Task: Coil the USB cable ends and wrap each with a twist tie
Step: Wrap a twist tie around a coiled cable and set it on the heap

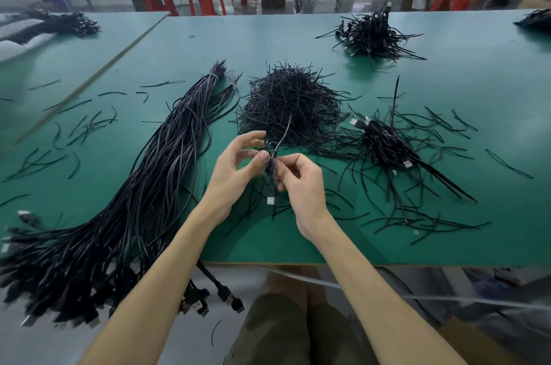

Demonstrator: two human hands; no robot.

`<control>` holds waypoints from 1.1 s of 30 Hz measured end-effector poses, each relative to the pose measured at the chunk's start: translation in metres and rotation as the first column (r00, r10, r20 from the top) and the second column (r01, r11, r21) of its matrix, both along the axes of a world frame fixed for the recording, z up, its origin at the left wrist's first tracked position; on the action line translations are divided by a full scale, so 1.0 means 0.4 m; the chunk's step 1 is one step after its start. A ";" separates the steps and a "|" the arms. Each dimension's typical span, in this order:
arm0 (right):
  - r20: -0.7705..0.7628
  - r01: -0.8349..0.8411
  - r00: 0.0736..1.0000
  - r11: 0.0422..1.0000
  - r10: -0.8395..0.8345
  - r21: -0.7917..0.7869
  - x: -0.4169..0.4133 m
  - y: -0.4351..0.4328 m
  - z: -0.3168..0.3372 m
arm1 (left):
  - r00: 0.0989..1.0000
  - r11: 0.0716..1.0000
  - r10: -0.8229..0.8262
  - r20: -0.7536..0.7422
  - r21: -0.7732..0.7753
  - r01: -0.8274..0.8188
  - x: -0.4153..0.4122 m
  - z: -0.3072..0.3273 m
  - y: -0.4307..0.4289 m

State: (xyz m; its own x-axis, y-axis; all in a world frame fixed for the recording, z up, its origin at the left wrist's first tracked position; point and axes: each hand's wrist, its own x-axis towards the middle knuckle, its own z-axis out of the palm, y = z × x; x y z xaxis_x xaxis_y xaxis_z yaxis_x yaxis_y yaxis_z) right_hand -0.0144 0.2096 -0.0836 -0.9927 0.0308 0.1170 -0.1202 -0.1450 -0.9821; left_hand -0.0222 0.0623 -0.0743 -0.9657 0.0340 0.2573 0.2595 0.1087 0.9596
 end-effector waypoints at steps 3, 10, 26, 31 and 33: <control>-0.004 -0.028 1.000 1.000 0.028 0.003 0.000 0.001 -0.001 | 0.993 0.992 -0.121 0.018 -0.030 0.121 -0.001 0.006 -0.004; 0.005 -0.069 0.998 0.997 0.069 -0.023 0.002 0.003 0.000 | 0.968 0.978 -0.158 0.195 0.169 0.125 0.008 0.010 0.000; -0.012 -0.205 0.979 0.976 0.205 -0.072 -0.002 0.004 0.000 | 0.947 0.820 -0.272 0.172 0.556 0.134 0.007 0.033 -0.016; 0.059 -0.206 0.975 0.971 0.215 -0.123 -0.005 0.007 -0.001 | 0.989 0.898 -0.097 0.115 0.439 0.037 0.008 0.020 0.001; 0.070 -0.218 0.971 0.967 0.228 -0.135 -0.004 0.007 0.003 | 0.997 0.926 -0.031 0.070 0.377 0.002 0.009 0.017 0.006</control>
